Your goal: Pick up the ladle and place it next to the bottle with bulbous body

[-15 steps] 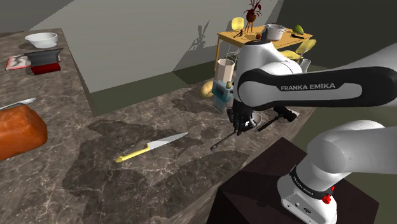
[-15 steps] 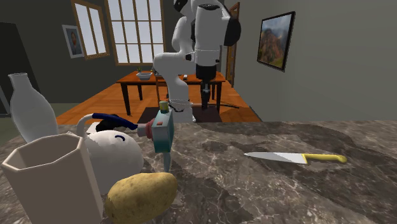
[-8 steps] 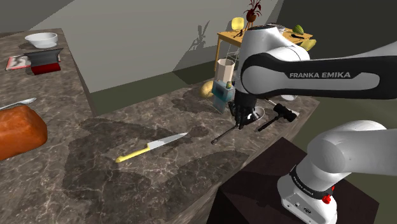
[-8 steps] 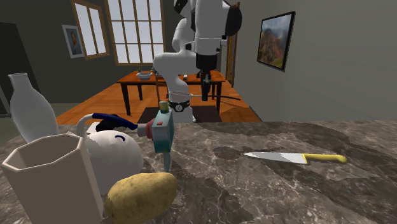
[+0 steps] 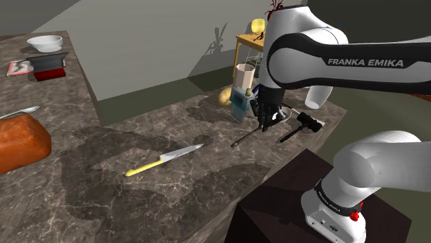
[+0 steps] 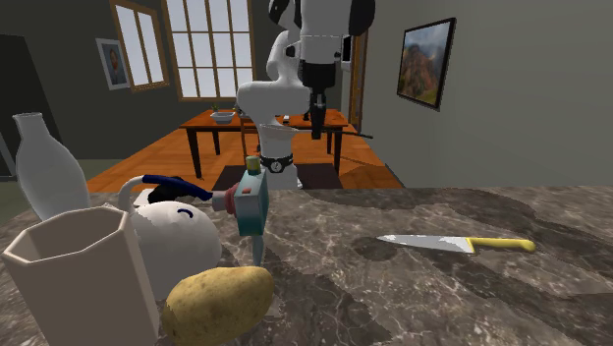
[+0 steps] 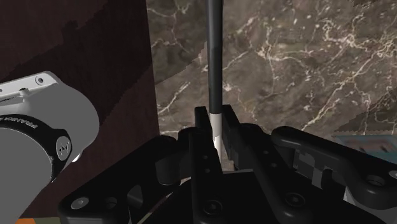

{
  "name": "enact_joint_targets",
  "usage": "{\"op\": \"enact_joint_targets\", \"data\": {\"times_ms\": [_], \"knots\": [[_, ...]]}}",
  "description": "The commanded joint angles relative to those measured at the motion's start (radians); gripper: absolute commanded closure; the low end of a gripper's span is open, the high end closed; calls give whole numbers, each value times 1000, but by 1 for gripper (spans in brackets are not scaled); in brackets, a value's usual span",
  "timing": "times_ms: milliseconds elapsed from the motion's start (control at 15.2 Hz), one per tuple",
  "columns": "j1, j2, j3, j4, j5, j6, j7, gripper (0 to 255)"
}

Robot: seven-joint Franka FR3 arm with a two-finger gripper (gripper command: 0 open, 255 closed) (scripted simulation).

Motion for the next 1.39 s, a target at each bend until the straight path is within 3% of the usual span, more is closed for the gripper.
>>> {"op": "enact_joint_targets", "data": {"times_ms": [0,1320], "knots": [[-3,-5,-12,22,-10,-27,0,255],[-33,12,-98,288,-88,-278,14,255]]}}
